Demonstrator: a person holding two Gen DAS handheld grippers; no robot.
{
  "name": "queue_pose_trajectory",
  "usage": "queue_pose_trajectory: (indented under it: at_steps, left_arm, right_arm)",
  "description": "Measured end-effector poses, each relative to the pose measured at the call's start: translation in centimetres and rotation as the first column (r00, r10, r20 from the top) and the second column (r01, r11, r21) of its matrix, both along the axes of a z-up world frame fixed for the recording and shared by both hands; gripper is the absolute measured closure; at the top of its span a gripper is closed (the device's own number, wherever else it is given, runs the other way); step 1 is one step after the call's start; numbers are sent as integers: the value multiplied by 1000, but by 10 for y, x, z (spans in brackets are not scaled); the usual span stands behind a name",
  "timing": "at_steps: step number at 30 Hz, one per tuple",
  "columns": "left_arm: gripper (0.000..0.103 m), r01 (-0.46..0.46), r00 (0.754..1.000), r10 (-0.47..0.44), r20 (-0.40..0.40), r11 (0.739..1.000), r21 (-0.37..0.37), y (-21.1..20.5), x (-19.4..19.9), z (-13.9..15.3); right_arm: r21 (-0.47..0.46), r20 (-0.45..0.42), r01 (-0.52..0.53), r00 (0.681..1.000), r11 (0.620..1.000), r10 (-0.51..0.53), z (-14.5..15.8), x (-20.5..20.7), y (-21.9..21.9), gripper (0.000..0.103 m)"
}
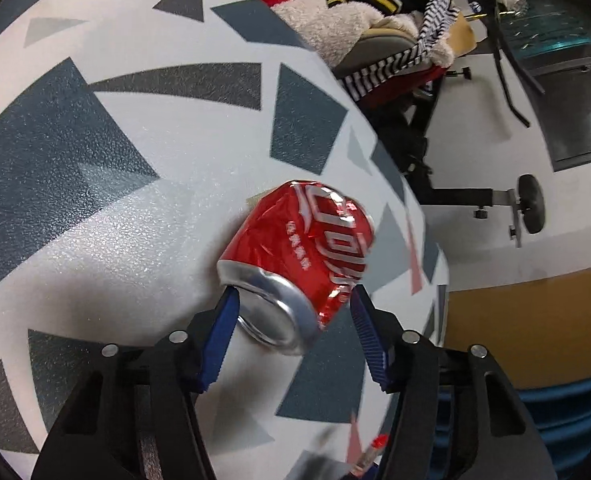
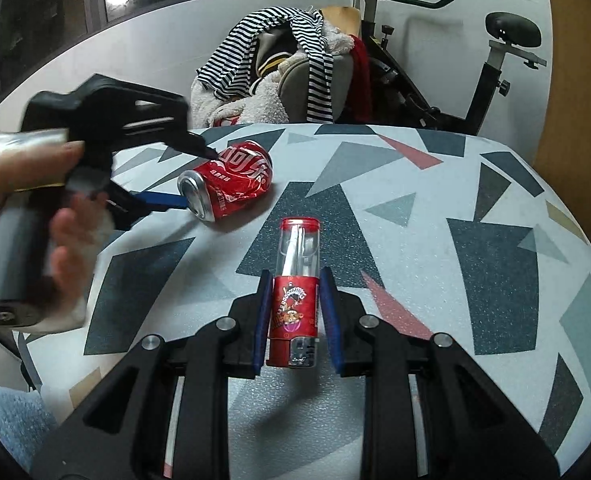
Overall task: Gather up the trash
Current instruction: 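Grasp the red lighter with the right gripper while the left grasps the red can, then lower the red can and lighter into the brown bin and open both grippers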
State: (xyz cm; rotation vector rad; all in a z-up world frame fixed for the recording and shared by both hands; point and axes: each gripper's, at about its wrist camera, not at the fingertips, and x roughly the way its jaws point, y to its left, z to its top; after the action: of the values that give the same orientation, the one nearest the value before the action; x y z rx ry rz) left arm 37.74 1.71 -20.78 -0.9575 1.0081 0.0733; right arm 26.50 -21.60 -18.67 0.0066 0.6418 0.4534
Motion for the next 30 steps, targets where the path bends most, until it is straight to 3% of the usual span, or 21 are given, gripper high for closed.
queue_pose_trajectory:
  at_steps: [1,4,5,8,10,13,18,23,28,30]
  left_arm:
    - [57,-4,1000,5,-13,1000,13,1,0,-3]
    - [60,-9,1000,9,-6,1000,18,7,-3,-7]
    - [67,1,1000,-1,3,999,32,8,-5,-5]
    - [76,63,996,-71,54,988,142,9,-10,7]
    - [77,115,990,-129,52,971,209,8,-12,12]
    - [78,214,970,-238,48,932,292,7,-18,13]
    - [77,347,920,-392,4,819,456,0,-31,15]
    - [73,342,924,-383,10,835,432,12,-34,11]
    - [67,339,926,-378,2,833,437,13,-33,11]
    - [59,337,927,-374,-4,832,441,14,-33,11]
  right_arm:
    - [0,0,0,1000,1000,0,0,0,0,76]
    - [0,-3,-1,1000,1000,1,0,1,1,76]
    - [-1,-3,-1,1000,1000,1,0,1,1,76]
    - [-3,1,-3,1000,1000,3,0,0,3,76]
    - [-3,2,-4,1000,1000,4,0,0,3,76]
    - [-1,1,-6,1000,1000,6,0,-1,3,76]
    - [-4,-2,-7,1000,1000,7,0,1,3,76]
    - [-12,-4,-5,1000,1000,5,-1,2,5,76]
    - [-7,-10,-5,1000,1000,5,-1,2,4,76]
    - [-5,-12,-4,1000,1000,4,-2,3,3,76]
